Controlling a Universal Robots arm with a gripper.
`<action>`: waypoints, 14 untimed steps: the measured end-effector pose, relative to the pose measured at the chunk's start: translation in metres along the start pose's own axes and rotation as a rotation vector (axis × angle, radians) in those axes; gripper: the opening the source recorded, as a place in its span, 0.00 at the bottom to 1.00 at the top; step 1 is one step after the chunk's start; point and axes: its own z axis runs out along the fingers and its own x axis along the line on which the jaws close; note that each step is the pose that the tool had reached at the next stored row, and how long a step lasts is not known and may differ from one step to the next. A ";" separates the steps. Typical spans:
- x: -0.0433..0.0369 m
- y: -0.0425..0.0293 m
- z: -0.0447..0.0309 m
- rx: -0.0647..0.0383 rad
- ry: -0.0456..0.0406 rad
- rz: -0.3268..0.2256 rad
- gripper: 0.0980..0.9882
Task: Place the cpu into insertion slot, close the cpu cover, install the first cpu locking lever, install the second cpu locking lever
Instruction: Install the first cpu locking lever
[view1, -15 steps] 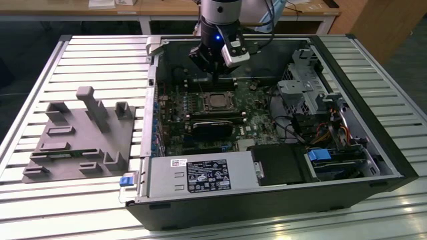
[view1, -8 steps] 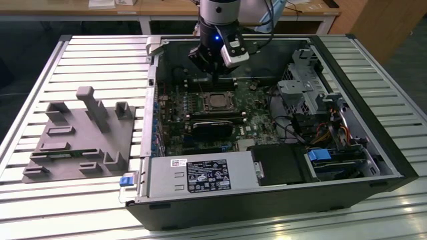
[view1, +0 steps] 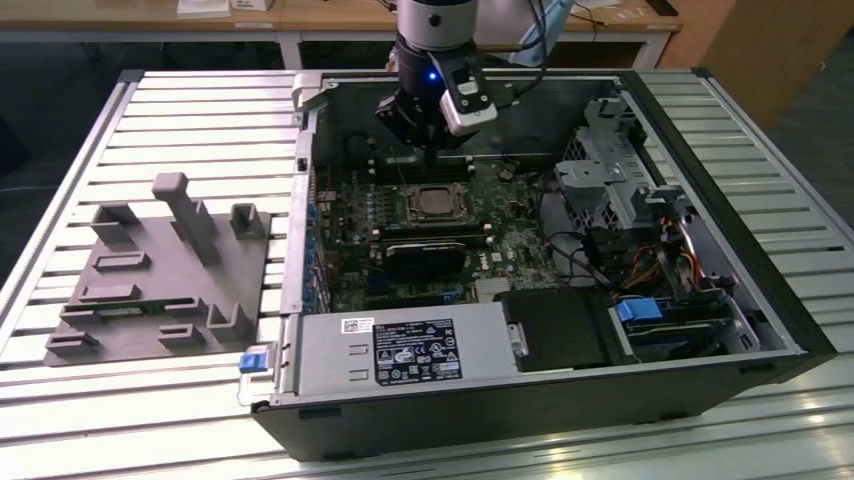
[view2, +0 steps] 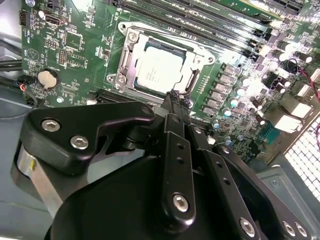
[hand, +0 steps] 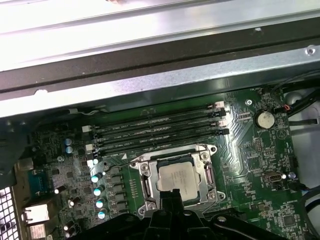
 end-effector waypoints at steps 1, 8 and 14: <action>0.0002 0.0000 0.0000 0.000 -0.0016 0.000 0.01; 0.0025 -0.0010 0.0001 -0.004 -0.0169 -0.004 0.01; 0.0033 -0.0013 0.0003 -0.008 -0.0309 -0.046 0.01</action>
